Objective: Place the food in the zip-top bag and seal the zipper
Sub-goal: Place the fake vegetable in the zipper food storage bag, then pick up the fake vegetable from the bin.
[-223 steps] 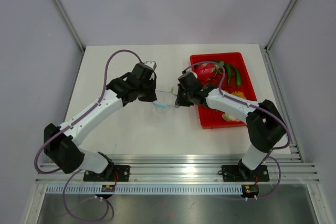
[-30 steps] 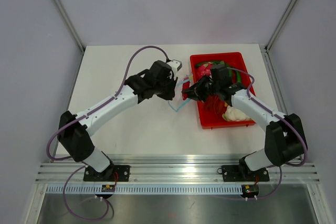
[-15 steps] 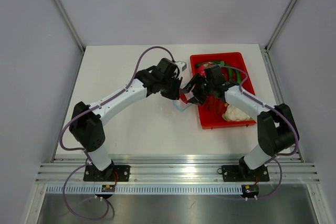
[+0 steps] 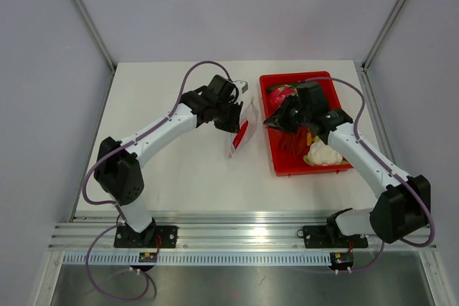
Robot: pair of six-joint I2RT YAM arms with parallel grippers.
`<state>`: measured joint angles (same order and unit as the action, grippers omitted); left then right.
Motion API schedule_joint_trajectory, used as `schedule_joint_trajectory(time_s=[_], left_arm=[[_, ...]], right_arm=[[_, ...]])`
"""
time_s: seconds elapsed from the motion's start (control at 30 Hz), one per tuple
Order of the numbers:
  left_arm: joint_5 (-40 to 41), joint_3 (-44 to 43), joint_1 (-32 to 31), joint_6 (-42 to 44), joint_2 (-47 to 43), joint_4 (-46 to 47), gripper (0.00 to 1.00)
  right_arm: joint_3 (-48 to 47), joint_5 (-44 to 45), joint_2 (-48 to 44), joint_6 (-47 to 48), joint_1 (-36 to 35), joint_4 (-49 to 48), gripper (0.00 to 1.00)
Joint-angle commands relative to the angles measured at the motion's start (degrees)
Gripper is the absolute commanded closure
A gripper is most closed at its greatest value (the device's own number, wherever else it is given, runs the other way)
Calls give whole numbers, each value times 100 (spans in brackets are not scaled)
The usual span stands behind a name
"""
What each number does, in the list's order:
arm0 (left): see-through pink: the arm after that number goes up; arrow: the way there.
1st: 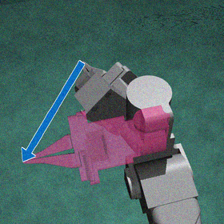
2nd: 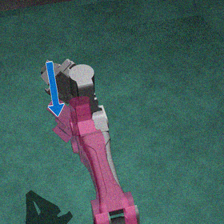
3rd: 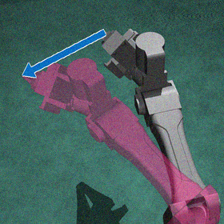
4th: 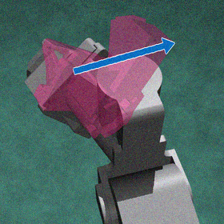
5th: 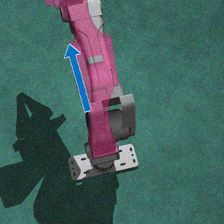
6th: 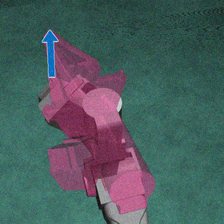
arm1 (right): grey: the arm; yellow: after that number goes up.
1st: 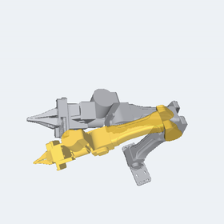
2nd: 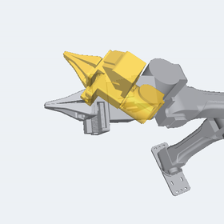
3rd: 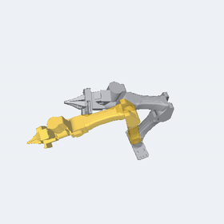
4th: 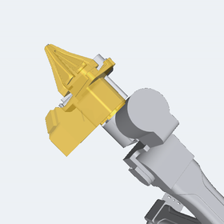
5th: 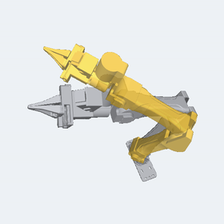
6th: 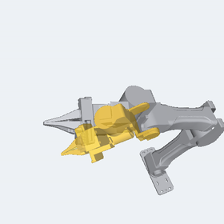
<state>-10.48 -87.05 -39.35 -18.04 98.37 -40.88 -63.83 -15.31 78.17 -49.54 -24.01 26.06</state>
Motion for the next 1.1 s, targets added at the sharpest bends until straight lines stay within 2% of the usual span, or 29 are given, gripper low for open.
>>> schedule_joint_trajectory(time_s=[0.0, 0.03, 0.13, 0.2, 0.37, 0.53, 1.07], left_arm=[[-183, -190, 68, -15, -151, 89, 100], [-165, -181, 68, -15, -169, 72, 100], [-43, -41, 77, -15, -230, 150, 100], [-24, 12, 77, -59, -222, 168, 100], [-86, 38, 77, -103, -283, 169, 100], [-51, 74, 77, -76, -380, 133, 100], [-183, 329, 77, 64, -345, 151, 100]], right_arm=[[-524, 1711, -451, 918, 484, 1012, 66], [-681, 2133, -408, 1102, 598, 1406, 53], [-919, 3224, -6, 2015, 1056, 1612, 40], [-1191, 3403, 328, 2281, 1301, 1577, 40], [-1763, 2832, 1682, 2861, 1864, 1279, 39], [-2624, 2569, 2850, 3275, 2119, 1313, 32], [-4127, 2375, 4645, 3556, 2260, 1120, 34]])
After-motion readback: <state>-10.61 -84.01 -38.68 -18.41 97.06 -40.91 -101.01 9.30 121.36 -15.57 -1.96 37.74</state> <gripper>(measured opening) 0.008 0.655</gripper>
